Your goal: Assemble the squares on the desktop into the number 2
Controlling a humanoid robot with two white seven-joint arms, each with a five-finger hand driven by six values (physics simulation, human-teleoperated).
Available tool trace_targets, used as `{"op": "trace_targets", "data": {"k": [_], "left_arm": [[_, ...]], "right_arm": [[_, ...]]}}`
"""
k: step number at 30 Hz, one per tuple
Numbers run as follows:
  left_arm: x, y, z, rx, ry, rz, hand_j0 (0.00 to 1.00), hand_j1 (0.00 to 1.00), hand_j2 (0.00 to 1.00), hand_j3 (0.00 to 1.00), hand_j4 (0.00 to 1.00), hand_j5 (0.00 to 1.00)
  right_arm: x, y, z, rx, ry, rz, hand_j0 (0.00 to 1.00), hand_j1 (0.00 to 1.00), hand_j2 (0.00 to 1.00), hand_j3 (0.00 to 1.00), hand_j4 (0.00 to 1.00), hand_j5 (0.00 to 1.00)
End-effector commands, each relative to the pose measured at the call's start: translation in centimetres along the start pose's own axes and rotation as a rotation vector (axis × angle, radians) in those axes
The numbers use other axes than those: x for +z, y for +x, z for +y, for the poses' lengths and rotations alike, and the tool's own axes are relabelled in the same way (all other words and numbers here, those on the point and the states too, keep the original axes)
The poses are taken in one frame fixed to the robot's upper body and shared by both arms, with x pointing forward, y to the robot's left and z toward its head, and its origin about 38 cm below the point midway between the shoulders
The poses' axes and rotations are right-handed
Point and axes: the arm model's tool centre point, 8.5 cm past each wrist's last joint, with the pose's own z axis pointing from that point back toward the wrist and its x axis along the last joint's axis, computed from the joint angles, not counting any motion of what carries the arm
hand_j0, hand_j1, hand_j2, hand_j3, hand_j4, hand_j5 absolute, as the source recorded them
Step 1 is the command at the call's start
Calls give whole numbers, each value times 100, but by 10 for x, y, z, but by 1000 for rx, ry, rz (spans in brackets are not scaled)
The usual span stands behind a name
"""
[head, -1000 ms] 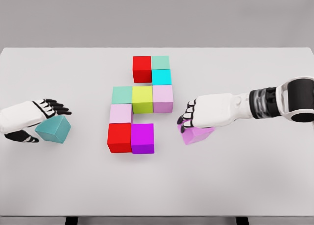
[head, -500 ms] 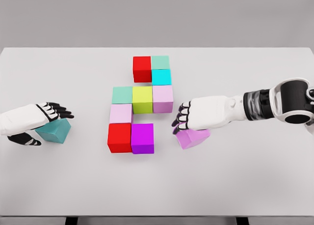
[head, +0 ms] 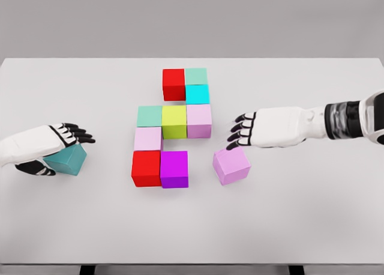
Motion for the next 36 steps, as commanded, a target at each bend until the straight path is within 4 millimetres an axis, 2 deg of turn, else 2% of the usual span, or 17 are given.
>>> {"op": "trace_targets", "data": {"k": [1, 3, 5, 6, 9, 13, 23, 29, 36], "left_arm": [[-2, 1, -2, -12, -9, -3, 97, 97, 97, 97, 97, 97], [-2, 1, -3, -28, -21, -2, 85, 85, 85, 85, 85, 85], [-2, 1, -4, -35, -24, -3, 73, 73, 73, 73, 73, 73], [-2, 1, -4, -38, -27, -2, 67, 67, 67, 67, 67, 67], [-1, 1, -3, -39, -31, -1, 55, 55, 55, 55, 55, 55], [0, -1, -1, -38, -25, 4, 55, 55, 55, 55, 55, 55], [-3, -10, 16, -63, 11, 24, 56, 56, 56, 56, 56, 56], [-12, -13, 23, -65, 42, 23, 56, 56, 56, 56, 56, 56], [-19, -13, 29, -70, 63, 16, 57, 57, 57, 57, 57, 57]], "right_arm": [[18, -12, 14, -71, 12, 38, 98, 98, 98, 98, 98, 98], [21, -15, 24, -94, 37, 48, 92, 92, 92, 92, 92, 92], [12, -7, 37, -107, 83, 14, 85, 85, 85, 85, 85, 85], [5, -1, 46, -117, 108, -9, 77, 77, 77, 77, 77, 77], [6, -6, 52, -114, 129, 9, 72, 72, 72, 72, 72, 72], [14, -16, 63, -142, 154, 47, 71, 71, 71, 71, 71, 71], [14, -15, 57, -135, 138, 42, 71, 71, 71, 71, 71, 71], [16, -12, 40, -100, 104, 36, 73, 73, 73, 73, 73, 73], [16, -11, 43, -104, 112, 35, 73, 73, 73, 73, 73, 73]]}}
